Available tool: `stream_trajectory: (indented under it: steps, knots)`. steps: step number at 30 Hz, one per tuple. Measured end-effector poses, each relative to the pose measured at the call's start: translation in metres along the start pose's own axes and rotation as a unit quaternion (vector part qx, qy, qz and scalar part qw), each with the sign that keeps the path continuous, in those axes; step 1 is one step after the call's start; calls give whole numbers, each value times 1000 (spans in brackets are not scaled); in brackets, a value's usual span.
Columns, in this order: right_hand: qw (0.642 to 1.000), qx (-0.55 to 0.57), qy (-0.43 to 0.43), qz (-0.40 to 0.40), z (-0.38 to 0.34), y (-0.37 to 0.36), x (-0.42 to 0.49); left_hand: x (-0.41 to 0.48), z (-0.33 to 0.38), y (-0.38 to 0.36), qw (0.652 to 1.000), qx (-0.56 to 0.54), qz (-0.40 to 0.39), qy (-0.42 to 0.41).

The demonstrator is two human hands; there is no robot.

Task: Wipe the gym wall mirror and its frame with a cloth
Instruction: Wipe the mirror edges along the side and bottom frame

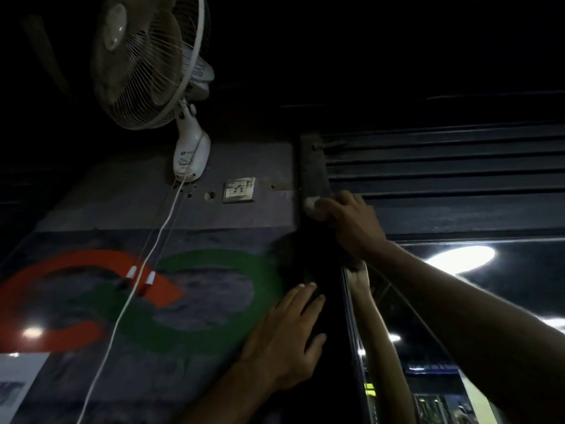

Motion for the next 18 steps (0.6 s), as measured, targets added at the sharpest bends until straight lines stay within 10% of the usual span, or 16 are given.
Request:
stream_trajectory:
  steps: [7,18]
  knots:
    - [994,-23,90,-63,-19,-14,-49,56,-95,36,976,-69,82,191]
    - [1000,-11,-11,-19,-5,-23,-81,183,-104,-7,964,-118,-225,75]
Point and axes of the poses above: each hand's wrist, its own x-axis towards the middle knuckle, its own y-axis out of the back of the hand, z = x × y, the point moved 9 cm from there along x, towards the middle knuckle, and after that the axes turned 5 degrees about -y, right-handed, at the moved point
